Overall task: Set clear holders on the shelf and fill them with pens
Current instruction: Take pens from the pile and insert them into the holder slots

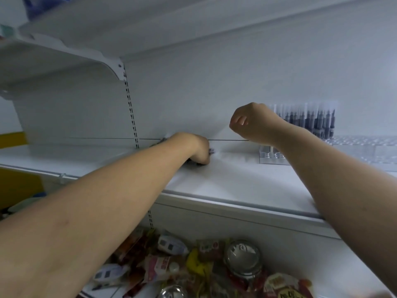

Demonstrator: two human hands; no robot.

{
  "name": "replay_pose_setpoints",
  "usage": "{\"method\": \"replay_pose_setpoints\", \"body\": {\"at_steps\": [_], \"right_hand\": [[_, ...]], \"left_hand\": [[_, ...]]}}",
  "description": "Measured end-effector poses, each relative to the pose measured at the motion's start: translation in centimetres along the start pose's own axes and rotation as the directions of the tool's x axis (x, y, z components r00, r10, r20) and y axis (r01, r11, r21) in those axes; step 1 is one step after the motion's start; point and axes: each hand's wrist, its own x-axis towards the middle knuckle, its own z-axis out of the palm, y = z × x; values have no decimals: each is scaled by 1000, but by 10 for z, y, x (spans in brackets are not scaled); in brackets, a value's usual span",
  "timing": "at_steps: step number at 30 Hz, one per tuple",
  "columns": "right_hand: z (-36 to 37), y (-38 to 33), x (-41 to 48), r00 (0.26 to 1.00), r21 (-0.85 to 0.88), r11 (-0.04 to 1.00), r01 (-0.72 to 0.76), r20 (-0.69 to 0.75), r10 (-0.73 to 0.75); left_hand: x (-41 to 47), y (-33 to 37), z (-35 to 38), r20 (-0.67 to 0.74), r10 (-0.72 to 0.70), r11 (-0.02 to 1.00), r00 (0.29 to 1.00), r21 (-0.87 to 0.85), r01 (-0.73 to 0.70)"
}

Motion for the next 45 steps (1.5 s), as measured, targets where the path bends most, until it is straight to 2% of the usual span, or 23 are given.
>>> {"method": "replay_pose_setpoints", "body": {"at_steps": [4,7,10,13,16,18,20,23,26,29,32,35,39,41,43,45], "right_hand": [[-2,-2,-1,1000,15,1000,-1,-7,1],[-4,-2,0,1000,11,1000,7,-23,-6],[-6,-1,2,998,34,999,3,-59,-1],[-8,-1,3,994,42,999,-8,-112,12],[-14,-1,3,988,73,997,-28,-149,39],[-20,-3,3,983,96,995,-36,-175,52],[-30,-6,4,970,142,988,-58,-227,90],[-58,-3,5,934,229,970,-82,-321,155],[-96,12,0,901,243,964,-112,-384,202],[-131,37,-12,868,183,972,-148,-447,216],[-161,69,-26,810,142,974,-179,-540,227],[-184,103,-41,724,148,972,-183,-648,235],[-187,143,-58,583,279,952,-126,-755,299],[-173,156,-68,540,378,920,-106,-755,372],[-163,162,-74,579,535,839,-95,-656,484],[-160,159,-77,686,693,714,-100,-472,553]], "left_hand": [[4,1,4,15,30,993,999,111,-31],[1,-1,3,15,59,993,998,102,-61],[-6,-11,-3,-3,85,996,996,2,-85],[-13,-25,-12,-18,127,973,992,-191,-128],[-22,-35,-17,-109,156,925,982,-332,-184],[-24,-37,-14,-192,178,846,965,-471,-250],[-24,-33,-10,-259,205,696,944,-640,-326],[-22,-13,-12,-327,244,480,913,-777,-407],[-19,20,-28,-366,319,296,874,-838,-459],[-12,60,-50,-449,393,162,803,-826,-541],[0,105,-75,-490,468,8,735,-830,-558],[11,144,-95,-528,510,-77,679,-814,-575],[18,179,-105,-571,515,-138,639,-791,-595],[23,187,-98,-598,505,-182,623,-779,-599],[27,191,-86,-619,492,-211,612,-767,-606],[29,191,-77,-631,466,-214,620,-760,-614]]}}
